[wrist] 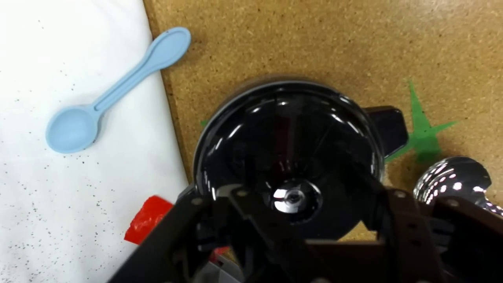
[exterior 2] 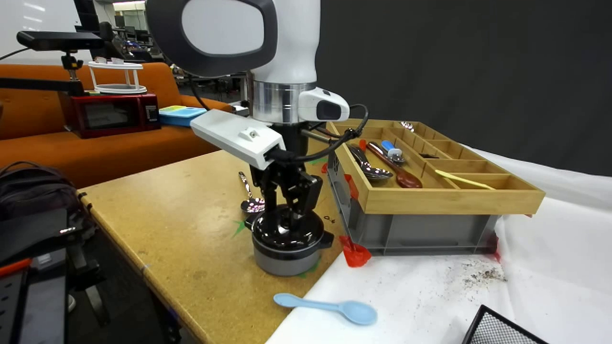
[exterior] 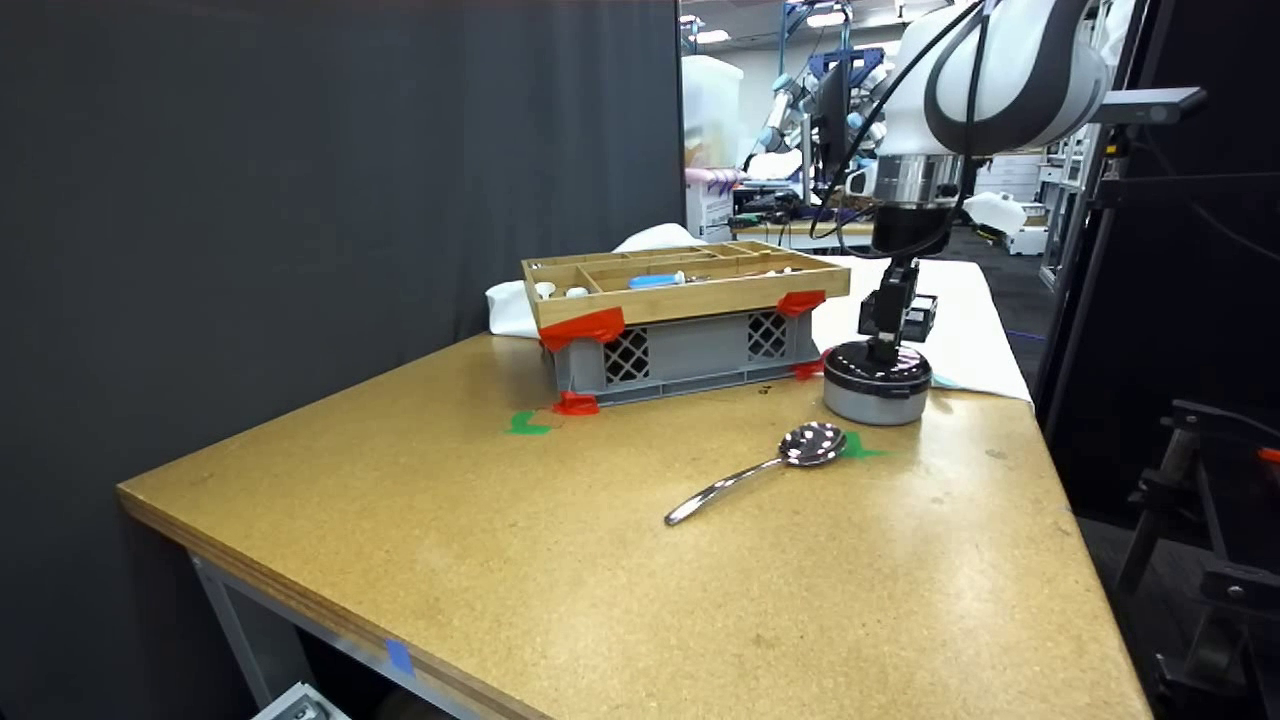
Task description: Put the marker in the grey pot and put the black lid on top of the grey pot, move the grey pot to the left
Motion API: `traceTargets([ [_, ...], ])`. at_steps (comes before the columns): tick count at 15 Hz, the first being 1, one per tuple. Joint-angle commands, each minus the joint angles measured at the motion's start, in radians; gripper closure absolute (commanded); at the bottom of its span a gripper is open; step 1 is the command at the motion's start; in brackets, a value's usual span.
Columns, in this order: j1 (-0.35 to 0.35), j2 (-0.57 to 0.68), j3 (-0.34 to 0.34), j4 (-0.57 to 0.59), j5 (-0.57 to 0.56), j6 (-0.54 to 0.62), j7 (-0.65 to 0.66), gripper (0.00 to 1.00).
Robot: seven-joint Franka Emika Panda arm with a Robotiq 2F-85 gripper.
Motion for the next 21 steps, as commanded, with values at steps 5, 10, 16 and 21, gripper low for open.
traceTargets([
  [5, 0.022, -0.128, 0.020, -0.058, 0.012, -0.152, -0.003, 0.00],
  [10, 0.066, -0.254, -0.003, -0.080, 0.017, -0.343, -0.008, 0.00],
  [16, 0.154, -0.366, 0.011, -0.132, -0.008, -0.410, 0.015, 0.00],
  [21, 0.215, -0.404, 0.020, -0.170, -0.054, -0.397, 0.005, 0.00],
])
